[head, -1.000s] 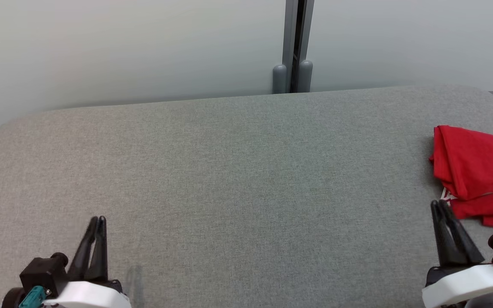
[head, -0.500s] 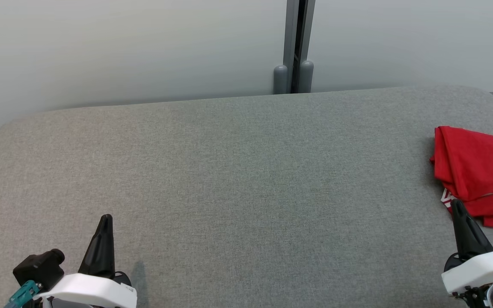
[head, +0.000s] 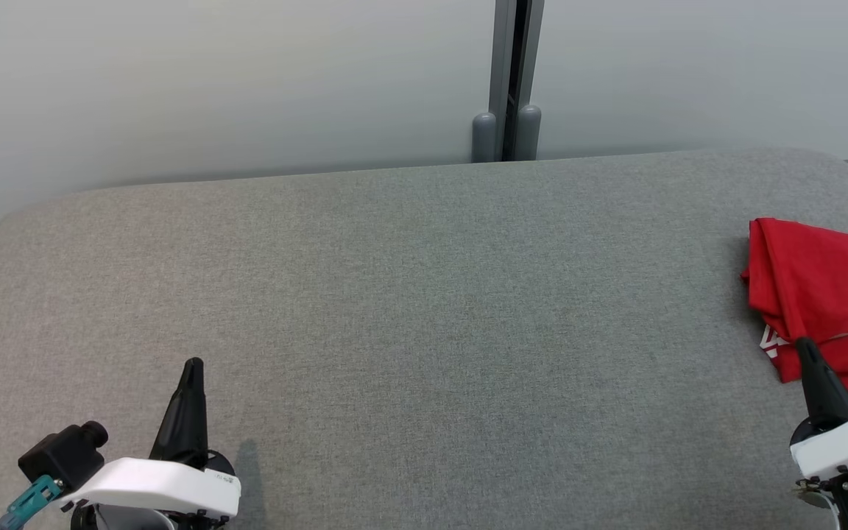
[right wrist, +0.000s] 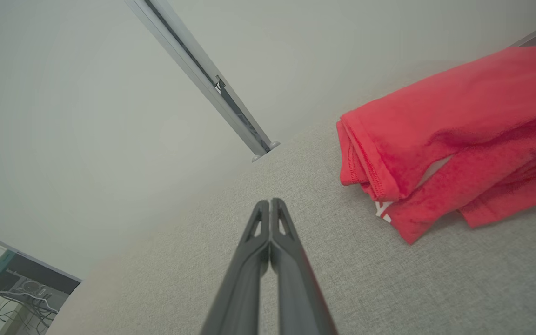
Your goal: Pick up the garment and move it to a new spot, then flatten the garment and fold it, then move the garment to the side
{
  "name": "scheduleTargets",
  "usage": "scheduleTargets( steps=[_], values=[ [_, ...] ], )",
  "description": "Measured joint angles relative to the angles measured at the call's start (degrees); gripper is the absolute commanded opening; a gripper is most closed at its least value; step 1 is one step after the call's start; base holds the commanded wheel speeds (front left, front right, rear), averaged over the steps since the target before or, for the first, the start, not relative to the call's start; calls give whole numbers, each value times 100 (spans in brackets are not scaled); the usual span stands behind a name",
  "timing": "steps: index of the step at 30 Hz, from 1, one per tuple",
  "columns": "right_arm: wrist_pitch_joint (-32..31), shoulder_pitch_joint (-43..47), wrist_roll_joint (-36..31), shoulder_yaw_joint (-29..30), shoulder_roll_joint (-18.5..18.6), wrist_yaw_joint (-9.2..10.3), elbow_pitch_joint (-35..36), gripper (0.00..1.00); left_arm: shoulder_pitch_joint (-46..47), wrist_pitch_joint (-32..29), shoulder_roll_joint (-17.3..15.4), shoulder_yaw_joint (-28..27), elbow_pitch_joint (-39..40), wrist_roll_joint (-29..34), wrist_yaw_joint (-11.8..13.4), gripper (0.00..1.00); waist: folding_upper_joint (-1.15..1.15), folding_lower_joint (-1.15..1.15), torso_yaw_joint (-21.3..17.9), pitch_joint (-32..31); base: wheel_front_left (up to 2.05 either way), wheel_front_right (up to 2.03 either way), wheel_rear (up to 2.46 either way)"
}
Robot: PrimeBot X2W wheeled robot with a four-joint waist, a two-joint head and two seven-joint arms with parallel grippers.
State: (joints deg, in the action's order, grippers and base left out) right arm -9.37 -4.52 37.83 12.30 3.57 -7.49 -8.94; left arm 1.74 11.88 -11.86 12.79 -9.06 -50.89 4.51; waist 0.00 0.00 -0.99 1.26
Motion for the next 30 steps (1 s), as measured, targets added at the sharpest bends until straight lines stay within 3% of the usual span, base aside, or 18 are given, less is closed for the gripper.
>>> scheduleTargets(
  steps=[30],
  values=[
    [-779, -620, 2074, 572, 176, 0, -849, 0, 366, 134, 371, 11, -370, -1811, -490, 0, 0, 0, 32, -16, 0, 0, 0]
  ],
)
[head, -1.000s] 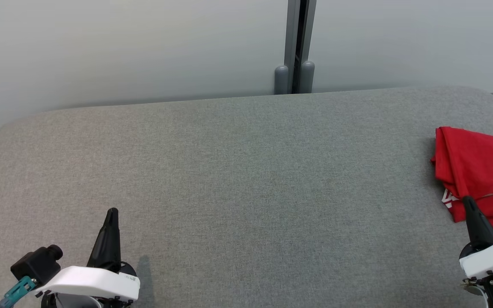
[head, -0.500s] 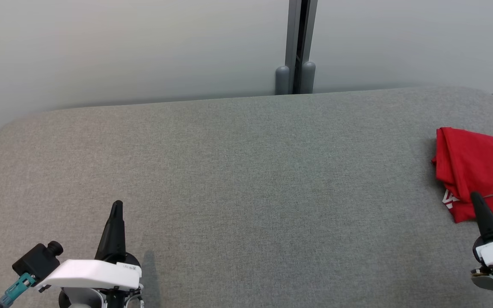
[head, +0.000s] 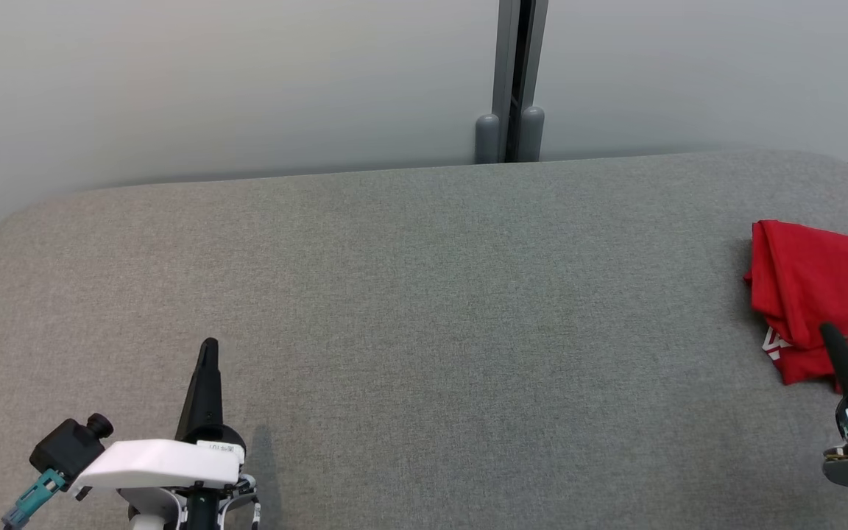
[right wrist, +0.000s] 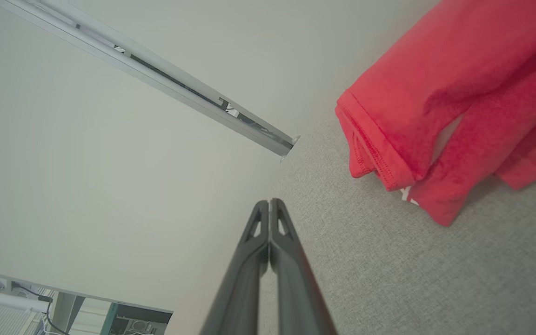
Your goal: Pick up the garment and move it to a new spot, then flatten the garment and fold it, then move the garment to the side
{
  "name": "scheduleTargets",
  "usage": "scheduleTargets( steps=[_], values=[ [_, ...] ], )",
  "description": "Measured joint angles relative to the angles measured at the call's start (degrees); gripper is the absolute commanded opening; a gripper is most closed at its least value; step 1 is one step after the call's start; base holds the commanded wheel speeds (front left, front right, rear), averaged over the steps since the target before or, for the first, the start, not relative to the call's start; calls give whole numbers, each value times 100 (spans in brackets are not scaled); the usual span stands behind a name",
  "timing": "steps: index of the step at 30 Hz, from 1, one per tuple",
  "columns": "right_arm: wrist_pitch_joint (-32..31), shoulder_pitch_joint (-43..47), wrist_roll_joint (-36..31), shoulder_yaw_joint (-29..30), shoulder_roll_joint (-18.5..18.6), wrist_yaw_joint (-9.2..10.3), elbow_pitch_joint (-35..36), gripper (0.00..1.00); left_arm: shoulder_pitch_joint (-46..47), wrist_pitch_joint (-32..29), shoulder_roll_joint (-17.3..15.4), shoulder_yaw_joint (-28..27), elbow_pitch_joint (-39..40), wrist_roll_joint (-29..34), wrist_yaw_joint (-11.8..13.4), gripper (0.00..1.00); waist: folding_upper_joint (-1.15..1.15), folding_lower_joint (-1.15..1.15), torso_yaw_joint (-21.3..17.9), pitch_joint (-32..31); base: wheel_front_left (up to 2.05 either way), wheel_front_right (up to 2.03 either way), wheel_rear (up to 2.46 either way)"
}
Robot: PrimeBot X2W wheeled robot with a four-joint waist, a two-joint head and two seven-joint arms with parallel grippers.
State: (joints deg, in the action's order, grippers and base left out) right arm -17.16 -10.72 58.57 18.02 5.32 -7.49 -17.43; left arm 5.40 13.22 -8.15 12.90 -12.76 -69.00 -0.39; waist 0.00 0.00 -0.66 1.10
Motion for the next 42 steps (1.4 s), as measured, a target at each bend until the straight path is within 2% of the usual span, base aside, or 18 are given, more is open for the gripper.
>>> scheduleTargets(
  steps=[42],
  values=[
    [-761, -640, 2121, 547, 200, 1, -851, 0, 421, 119, 376, 15, -368, -1834, -491, 0, 0, 0, 45, -23, 0, 0, 0]
  ],
)
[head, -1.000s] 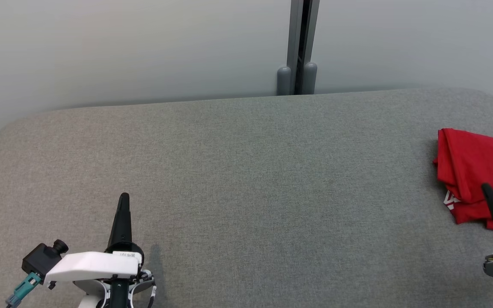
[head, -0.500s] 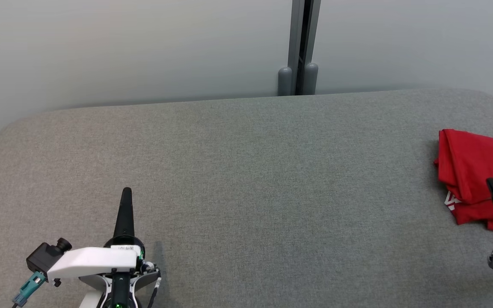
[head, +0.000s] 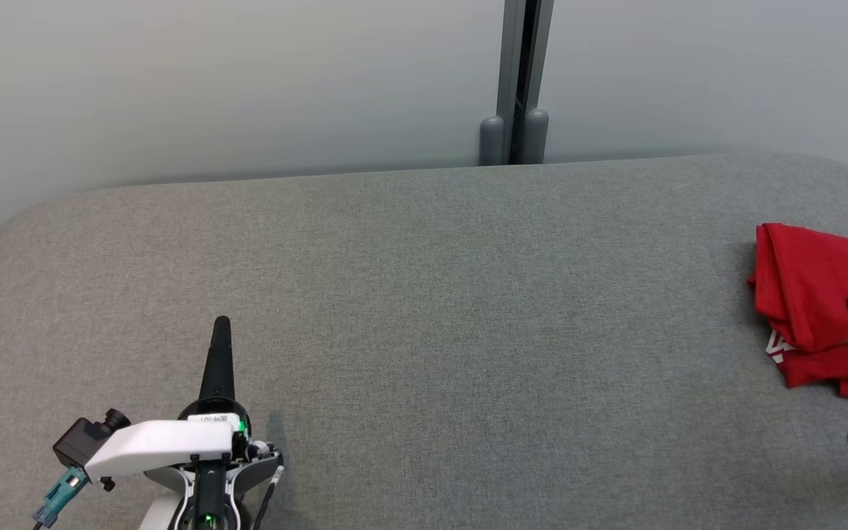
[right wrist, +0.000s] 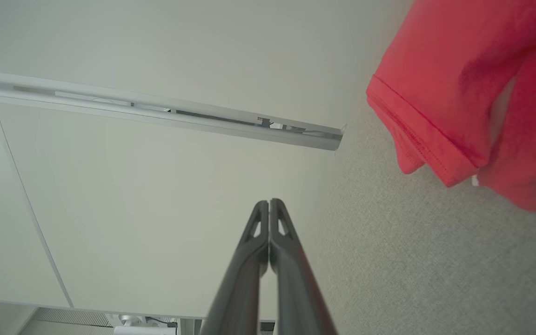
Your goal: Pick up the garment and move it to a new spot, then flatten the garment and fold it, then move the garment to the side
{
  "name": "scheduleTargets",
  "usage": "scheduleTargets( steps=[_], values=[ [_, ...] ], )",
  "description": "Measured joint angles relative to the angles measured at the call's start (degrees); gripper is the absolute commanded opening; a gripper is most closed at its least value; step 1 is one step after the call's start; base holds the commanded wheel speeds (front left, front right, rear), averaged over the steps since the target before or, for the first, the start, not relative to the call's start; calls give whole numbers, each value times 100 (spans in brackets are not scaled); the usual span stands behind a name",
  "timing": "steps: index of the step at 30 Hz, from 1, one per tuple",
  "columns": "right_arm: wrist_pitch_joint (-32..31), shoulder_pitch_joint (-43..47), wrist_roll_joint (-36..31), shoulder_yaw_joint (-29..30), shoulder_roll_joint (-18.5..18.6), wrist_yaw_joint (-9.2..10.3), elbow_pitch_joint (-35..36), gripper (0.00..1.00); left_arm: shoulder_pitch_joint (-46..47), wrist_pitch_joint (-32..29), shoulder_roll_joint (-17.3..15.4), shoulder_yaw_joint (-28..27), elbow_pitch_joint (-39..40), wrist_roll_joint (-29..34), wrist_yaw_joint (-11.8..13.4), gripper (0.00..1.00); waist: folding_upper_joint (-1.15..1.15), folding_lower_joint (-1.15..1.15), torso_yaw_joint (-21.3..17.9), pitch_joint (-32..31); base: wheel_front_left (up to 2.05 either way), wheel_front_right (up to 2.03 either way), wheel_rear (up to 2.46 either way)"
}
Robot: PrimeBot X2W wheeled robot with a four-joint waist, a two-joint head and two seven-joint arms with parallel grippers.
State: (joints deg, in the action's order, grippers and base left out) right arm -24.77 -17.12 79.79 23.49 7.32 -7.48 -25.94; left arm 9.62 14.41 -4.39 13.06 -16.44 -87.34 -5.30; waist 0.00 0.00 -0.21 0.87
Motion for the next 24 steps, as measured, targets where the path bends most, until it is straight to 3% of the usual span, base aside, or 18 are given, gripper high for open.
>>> scheduleTargets(
  steps=[24],
  values=[
    [-343, -280, 938, 234, 90, 0, -374, 0, 147, 51, 168, 9, -165, -817, -215, 0, 0, 0, 26, -13, 0, 0, 0]
  ],
)
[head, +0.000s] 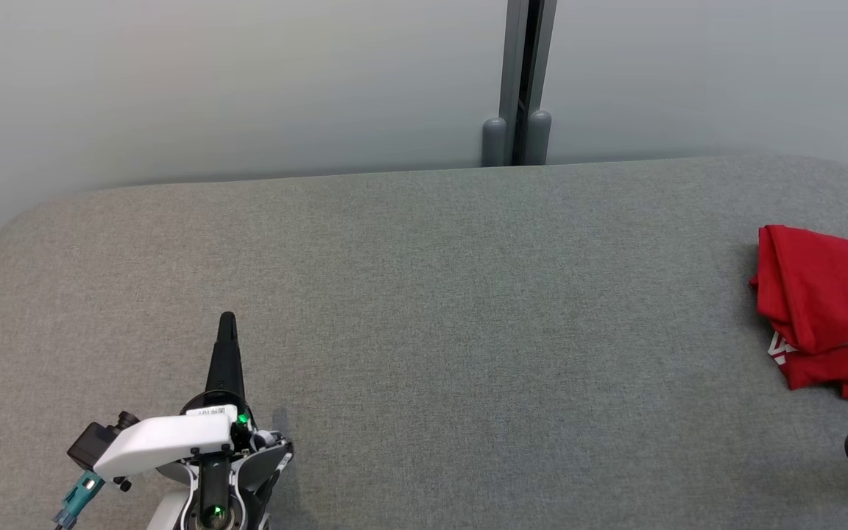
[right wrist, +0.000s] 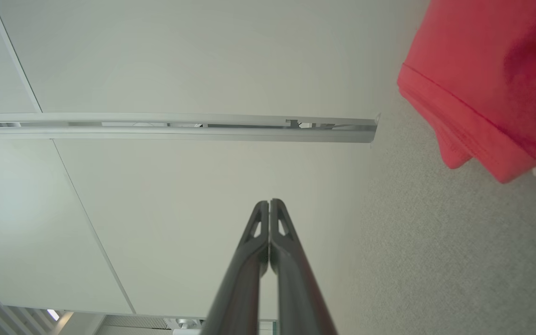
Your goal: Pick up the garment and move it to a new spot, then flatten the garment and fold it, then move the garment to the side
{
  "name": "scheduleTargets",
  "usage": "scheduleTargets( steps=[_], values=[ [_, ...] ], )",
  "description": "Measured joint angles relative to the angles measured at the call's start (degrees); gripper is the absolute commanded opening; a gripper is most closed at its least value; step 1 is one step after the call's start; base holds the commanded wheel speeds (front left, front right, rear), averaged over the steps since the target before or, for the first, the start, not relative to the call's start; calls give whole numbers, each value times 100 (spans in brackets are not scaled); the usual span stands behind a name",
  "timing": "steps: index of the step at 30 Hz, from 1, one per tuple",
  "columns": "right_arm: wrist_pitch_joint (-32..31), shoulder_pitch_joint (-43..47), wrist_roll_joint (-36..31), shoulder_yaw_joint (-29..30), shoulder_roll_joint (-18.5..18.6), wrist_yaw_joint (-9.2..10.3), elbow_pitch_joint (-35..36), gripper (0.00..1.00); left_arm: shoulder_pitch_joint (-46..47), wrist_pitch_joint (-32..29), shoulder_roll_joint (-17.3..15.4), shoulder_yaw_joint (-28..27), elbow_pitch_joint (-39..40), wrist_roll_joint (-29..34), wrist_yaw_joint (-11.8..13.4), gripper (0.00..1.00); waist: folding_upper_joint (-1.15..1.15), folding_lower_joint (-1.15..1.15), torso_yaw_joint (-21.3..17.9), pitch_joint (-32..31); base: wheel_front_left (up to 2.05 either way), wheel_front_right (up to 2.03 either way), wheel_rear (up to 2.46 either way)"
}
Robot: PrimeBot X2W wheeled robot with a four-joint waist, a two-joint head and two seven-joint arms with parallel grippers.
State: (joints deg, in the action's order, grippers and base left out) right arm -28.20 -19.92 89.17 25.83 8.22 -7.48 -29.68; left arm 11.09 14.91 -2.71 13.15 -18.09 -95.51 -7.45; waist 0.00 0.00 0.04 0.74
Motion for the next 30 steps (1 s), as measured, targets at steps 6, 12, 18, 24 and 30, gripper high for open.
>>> scheduleTargets(
  steps=[6, 12, 18, 24, 30],
  values=[
    [-2, -14, 13, 1, 4, 0, -7, 0, 2, 2, 4, 0, -3, -8, -1, 0, 0, 0, 0, 0, 0, 0, 0],
    [-1, -14, 14, -1, 5, 0, -8, 0, 3, 8, 3, 0, -3, -8, -1, 0, 0, 0, 0, 0, 0, 0, 0],
    [-1, -14, 15, -2, 8, 0, -8, 0, 3, 8, 4, 0, -3, -8, -1, 0, 0, 0, 0, 0, 0, 0, 0],
    [-1, -14, 22, -4, 9, 0, -8, 0, 3, 8, 4, 0, -3, -8, -1, 0, 0, 0, 0, 0, 0, 0, 0],
    [-1, -14, 23, -8, 10, 0, -8, 0, 3, 8, 4, 0, -3, -8, -1, 0, 0, 0, 0, 0, 0, 0, 0]
  ],
)
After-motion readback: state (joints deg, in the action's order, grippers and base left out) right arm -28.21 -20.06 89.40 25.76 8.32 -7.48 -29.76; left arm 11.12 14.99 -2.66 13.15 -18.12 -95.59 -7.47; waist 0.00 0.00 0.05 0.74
